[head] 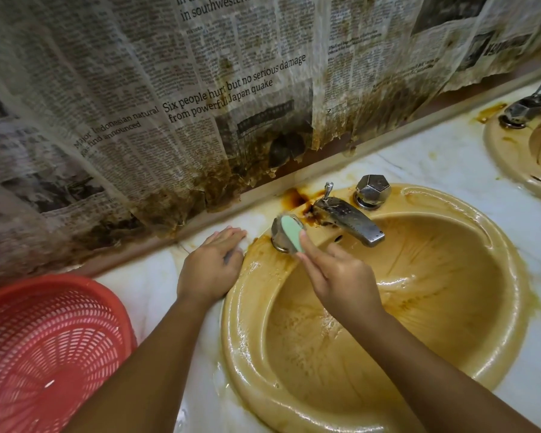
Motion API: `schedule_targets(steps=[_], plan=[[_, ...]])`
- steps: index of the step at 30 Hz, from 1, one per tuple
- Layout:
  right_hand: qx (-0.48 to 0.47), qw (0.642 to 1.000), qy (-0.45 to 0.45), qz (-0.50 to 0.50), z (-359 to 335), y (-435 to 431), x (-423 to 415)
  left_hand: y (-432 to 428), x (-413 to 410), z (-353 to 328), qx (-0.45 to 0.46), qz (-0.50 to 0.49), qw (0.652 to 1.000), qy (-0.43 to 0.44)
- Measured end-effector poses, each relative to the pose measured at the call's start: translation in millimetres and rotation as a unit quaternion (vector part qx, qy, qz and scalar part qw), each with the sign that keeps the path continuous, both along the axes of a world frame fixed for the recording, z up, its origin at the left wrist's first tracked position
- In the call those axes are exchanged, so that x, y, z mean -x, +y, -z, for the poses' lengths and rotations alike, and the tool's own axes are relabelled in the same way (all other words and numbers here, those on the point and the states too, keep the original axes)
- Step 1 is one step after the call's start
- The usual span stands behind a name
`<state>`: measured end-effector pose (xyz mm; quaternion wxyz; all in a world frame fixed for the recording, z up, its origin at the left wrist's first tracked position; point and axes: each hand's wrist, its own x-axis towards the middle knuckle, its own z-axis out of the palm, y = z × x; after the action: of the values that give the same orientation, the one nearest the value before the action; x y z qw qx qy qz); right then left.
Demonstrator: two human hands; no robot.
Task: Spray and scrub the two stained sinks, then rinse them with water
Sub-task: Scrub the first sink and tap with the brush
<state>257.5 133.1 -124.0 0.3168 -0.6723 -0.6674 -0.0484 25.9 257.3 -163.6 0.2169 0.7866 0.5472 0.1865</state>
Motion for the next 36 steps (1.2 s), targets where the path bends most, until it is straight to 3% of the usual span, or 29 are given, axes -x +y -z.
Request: schedule_targets(steps=[3,6,12,19,24,31,36], plan=[[0.063,0.997,-0.036,-0.029,-19.9,6.3,-8.4,0.4,-0.1,0.3,0.006,0.002,1.000,-0.003],[0.190,0.981,-0.015,-0.035,-64.0,31.7,-22.6,0.5,0.0,0.1,0.012,-0.003,1.000,-0.007],[0.410,0.908,-0.004,-0.089,-119.8,109.7,-41.6,-0.5,0.6,-1.1,0.012,0.004,1.000,-0.014],[0.476,0.869,-0.038,-0.127,-126.2,145.1,-43.0,-3.7,-1.4,-8.0,0.008,-0.012,1.000,-0.025],[0.515,0.826,-0.164,-0.161,-114.4,151.9,-41.7,-2.4,-1.2,-7.3,0.015,-0.009,1.000,-0.026],[0.527,0.838,0.044,-0.131,-102.1,140.1,-69.7,-2.5,-1.4,-7.7,0.009,-0.015,1.000,-0.011],[0.547,0.823,0.106,-0.107,-103.4,130.0,-78.7,-3.0,-2.0,-7.6,0.009,-0.015,1.000,-0.013]])
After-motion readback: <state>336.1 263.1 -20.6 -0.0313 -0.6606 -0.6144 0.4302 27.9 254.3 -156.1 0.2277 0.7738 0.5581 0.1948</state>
